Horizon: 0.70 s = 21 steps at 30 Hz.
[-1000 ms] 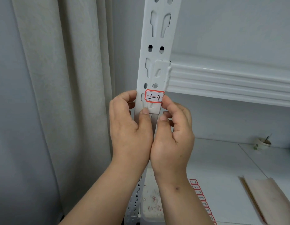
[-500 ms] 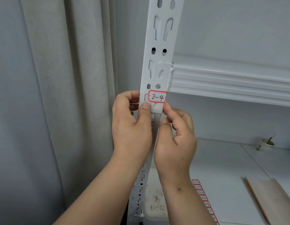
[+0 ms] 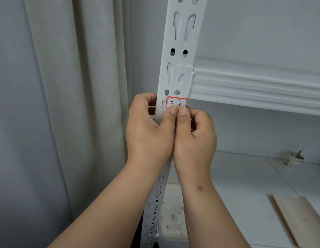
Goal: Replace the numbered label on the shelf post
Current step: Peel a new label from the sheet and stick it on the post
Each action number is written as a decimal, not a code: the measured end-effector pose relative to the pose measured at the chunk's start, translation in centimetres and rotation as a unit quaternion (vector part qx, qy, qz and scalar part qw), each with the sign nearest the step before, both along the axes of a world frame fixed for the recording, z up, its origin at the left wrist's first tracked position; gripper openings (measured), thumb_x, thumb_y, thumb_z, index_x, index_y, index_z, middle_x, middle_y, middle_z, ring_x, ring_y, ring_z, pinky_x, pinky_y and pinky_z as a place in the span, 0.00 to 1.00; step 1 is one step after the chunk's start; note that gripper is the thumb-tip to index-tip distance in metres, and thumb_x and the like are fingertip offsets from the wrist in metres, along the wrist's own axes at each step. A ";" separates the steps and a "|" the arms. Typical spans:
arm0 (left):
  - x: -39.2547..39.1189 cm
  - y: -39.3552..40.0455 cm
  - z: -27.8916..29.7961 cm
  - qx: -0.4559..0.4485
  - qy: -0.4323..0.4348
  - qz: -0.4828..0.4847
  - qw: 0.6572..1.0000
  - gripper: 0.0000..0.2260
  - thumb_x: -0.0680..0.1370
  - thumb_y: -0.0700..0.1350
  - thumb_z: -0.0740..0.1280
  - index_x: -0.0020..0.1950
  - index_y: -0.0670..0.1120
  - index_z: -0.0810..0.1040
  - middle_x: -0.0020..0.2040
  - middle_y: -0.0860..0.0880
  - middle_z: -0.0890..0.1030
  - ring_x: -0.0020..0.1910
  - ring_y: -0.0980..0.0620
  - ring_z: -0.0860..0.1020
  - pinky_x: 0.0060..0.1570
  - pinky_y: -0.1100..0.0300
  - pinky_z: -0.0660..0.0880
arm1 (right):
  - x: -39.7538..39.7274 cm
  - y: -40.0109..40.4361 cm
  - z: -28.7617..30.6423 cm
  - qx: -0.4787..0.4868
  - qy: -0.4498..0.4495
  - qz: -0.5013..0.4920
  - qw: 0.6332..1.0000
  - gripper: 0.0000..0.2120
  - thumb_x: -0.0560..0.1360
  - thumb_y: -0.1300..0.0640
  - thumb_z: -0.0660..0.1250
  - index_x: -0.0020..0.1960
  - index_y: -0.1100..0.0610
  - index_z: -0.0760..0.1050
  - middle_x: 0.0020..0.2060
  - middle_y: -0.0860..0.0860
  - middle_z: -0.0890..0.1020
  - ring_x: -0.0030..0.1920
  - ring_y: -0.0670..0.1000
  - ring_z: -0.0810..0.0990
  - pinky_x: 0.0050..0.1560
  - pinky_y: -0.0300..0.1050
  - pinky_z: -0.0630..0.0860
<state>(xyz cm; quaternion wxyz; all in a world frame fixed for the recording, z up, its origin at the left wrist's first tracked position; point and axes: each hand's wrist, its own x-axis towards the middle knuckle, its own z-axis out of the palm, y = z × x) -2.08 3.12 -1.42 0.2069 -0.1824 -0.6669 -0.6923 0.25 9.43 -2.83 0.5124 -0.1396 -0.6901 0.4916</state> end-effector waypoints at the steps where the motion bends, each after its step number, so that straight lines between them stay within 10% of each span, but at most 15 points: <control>1: 0.0 0.0 -0.1 0.005 0.000 -0.003 1.000 0.10 0.75 0.47 0.71 0.49 0.59 0.72 0.49 0.59 0.81 0.47 0.66 0.78 0.42 0.75 0.72 | 0.1 0.0 0.0 0.007 -0.002 -0.003 1.000 0.06 0.78 0.51 0.64 0.43 0.48 0.75 0.44 0.44 0.78 0.43 0.38 0.76 0.40 0.26 0.68; 11: 0.0 -0.5 -0.2 0.006 -0.001 -0.031 0.999 0.09 0.76 0.46 0.70 0.50 0.60 0.73 0.52 0.59 0.81 0.53 0.63 0.78 0.50 0.67 0.75 | 0.2 -0.1 0.2 -0.007 -0.007 0.010 1.000 0.06 0.78 0.50 0.64 0.44 0.49 0.75 0.46 0.48 0.79 0.43 0.39 0.77 0.39 0.26 0.68; 21: -0.5 0.0 0.9 0.107 -0.079 -0.081 0.988 0.06 0.77 0.51 0.69 0.49 0.52 0.74 0.46 0.53 0.81 0.39 0.59 0.80 0.32 0.68 0.75 | -0.3 -0.3 1.6 -0.057 -0.026 0.010 0.998 0.16 0.75 0.38 0.62 0.37 0.49 0.70 0.44 0.51 0.81 0.39 0.44 0.77 0.37 0.34 0.69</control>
